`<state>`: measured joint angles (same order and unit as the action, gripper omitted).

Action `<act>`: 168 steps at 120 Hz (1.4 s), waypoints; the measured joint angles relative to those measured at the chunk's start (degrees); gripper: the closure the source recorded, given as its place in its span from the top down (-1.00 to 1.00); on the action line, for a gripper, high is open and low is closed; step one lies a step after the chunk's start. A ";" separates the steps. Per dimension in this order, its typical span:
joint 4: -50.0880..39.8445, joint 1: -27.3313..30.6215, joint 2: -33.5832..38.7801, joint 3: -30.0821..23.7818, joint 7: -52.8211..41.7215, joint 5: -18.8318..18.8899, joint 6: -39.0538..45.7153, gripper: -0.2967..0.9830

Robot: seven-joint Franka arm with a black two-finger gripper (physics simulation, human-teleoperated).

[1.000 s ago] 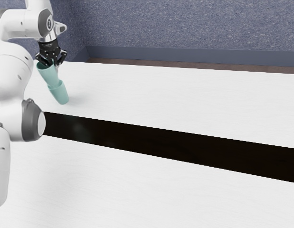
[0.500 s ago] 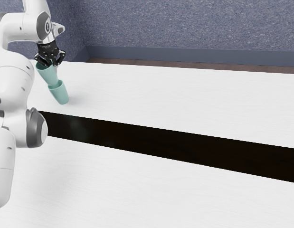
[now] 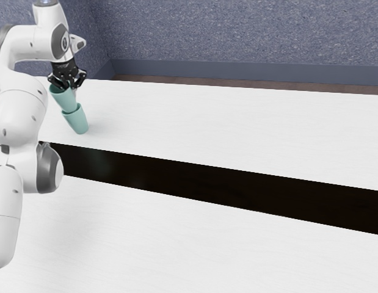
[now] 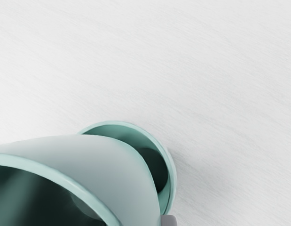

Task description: Place the right cup onto the left cup

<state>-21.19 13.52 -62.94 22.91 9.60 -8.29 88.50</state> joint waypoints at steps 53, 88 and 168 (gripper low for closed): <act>-0.01 0.50 -0.69 0.06 -0.21 -1.45 1.02 -0.69; -0.05 0.71 -0.73 0.06 -0.32 -2.37 1.03 0.04; -29.94 -8.10 31.61 -7.86 -1.91 -2.10 -5.76 0.49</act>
<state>-51.13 5.42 -31.32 15.05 7.69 -10.39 82.74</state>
